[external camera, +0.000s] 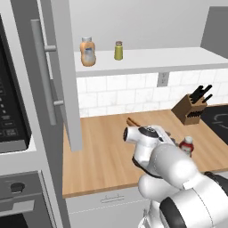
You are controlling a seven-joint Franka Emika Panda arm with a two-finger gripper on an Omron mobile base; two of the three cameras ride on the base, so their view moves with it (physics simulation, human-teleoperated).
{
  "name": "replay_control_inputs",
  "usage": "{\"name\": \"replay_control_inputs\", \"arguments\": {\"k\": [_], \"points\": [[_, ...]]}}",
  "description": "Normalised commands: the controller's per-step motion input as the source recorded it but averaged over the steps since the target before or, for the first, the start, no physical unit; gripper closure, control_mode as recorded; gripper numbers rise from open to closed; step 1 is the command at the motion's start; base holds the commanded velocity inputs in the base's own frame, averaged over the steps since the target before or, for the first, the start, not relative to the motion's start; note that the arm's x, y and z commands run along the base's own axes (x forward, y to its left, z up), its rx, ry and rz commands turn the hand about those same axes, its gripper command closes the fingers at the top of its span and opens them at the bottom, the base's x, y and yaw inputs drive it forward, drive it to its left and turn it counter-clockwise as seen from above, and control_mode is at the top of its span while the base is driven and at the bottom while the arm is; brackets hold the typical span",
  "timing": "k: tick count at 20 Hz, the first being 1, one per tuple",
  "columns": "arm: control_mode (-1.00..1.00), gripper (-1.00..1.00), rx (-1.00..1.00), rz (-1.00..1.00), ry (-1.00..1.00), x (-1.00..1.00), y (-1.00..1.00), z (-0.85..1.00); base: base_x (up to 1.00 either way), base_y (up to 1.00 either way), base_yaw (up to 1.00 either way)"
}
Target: Put the shaker and condiment bottle from the counter next to their counterparts in the cabinet.
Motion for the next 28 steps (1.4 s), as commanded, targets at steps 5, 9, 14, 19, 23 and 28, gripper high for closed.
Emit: {"name": "replay_control_inputs", "arguments": {"k": [5, 9, 14, 19, 23, 28], "points": [[-1.0, -1.0, 0.0, 0.07, 0.0, 0.0, -0.13, -0.21, 0.0, 0.0, 0.0], [-1.0, -1.0, 0.0, 0.06, 0.0, 0.0, -0.14, -0.19, 0.0, 0.0, 0.0], [-1.0, -1.0, 0.0, 0.01, 0.0, -0.02, -0.05, -0.18, 0.0, 0.0, 0.0], [-1.0, -1.0, 0.0, 0.0, 0.0, -0.03, 0.0, -0.28, 0.0, 0.0, 0.0], [-1.0, -1.0, 0.0, 0.0, 0.0, 0.0, -0.06, -0.21, 0.0, 0.0, 0.0], [-1.0, -1.0, 0.0, 0.0, 0.0, 0.0, -0.21, -0.08, 0.0, 0.0, 0.0]]}}
